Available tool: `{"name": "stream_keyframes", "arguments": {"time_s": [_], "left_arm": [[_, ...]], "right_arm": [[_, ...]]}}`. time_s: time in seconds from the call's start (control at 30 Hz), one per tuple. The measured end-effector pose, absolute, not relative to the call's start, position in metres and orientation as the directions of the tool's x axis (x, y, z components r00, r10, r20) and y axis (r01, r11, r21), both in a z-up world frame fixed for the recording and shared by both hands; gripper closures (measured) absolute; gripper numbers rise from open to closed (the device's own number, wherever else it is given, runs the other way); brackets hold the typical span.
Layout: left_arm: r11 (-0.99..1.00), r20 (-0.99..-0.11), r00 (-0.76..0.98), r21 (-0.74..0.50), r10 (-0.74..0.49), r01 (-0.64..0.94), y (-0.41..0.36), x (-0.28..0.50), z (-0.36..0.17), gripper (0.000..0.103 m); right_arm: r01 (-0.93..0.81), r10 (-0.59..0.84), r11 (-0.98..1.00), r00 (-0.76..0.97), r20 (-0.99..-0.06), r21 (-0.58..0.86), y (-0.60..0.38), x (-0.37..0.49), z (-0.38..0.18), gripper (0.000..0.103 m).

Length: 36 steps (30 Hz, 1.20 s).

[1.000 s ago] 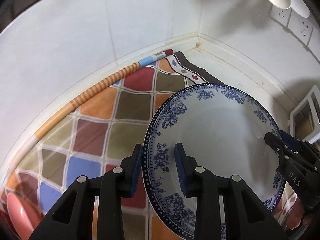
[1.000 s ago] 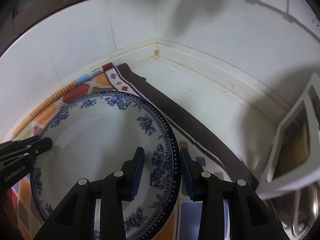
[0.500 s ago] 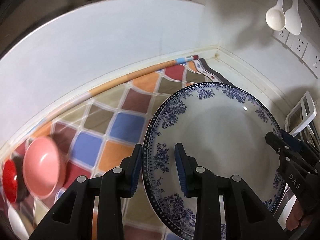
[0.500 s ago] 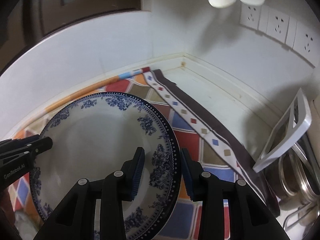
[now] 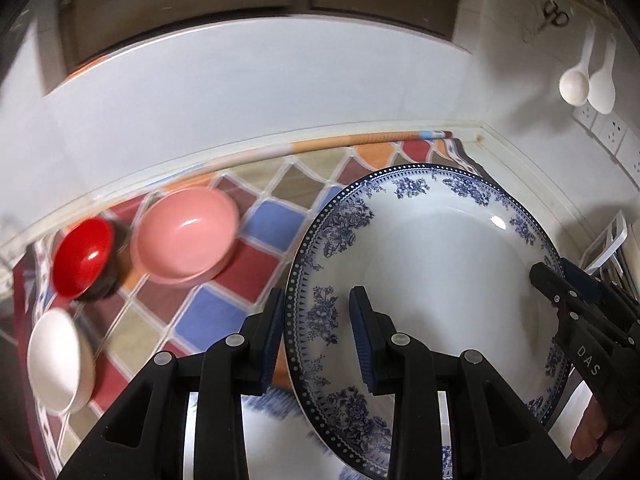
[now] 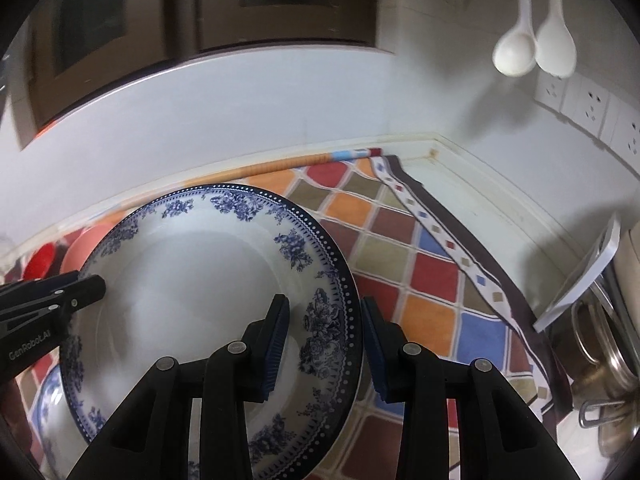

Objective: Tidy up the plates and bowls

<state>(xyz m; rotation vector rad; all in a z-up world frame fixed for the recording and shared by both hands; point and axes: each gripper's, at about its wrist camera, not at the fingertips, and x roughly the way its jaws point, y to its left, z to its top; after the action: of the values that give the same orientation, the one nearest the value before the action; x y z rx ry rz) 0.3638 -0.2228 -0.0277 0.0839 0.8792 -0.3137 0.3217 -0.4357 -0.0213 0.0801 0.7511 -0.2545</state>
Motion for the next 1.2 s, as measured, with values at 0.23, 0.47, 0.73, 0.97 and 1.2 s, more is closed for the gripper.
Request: {"name": "stream_keyframes", "arguments": {"time_s": [0.23,0.47,0.73,0.97,1.2], "left_arm": [[0.975,-0.766,0.616,-0.061,-0.184,0.215,-0.174,0.335,-0.026,0.070],[0.991,-0.778,0.616,-0.063,-0.123,0.119,-0.131,0.308,-0.034,0.070],[0.997,-0.800,0.596,-0.059,-0.071,0.040,-0.099,0.288,-0.045,0.070],[0.999,-0.826,0.562,-0.051,-0.038,-0.008,-0.077,0.270,-0.061,0.070],[0.997,-0.858,0.514,-0.046,-0.012,-0.054,-0.060,0.262,-0.081,0.070]], "right_arm": [[0.149,-0.129,0.988,0.730,-0.671,-0.028,-0.392,0.308,-0.016,0.066],[0.045,-0.062,0.998,0.740,-0.669,-0.043,-0.350,0.300,-0.017,0.066],[-0.062,0.012,0.997,0.719,-0.695,-0.047,-0.312,0.295,-0.030,0.066],[-0.130,0.059,0.991,0.687,-0.724,-0.043,-0.290,0.293,-0.043,0.066],[-0.198,0.095,0.979,0.643,-0.760,-0.045,-0.267,0.290,-0.062,0.066]]}}
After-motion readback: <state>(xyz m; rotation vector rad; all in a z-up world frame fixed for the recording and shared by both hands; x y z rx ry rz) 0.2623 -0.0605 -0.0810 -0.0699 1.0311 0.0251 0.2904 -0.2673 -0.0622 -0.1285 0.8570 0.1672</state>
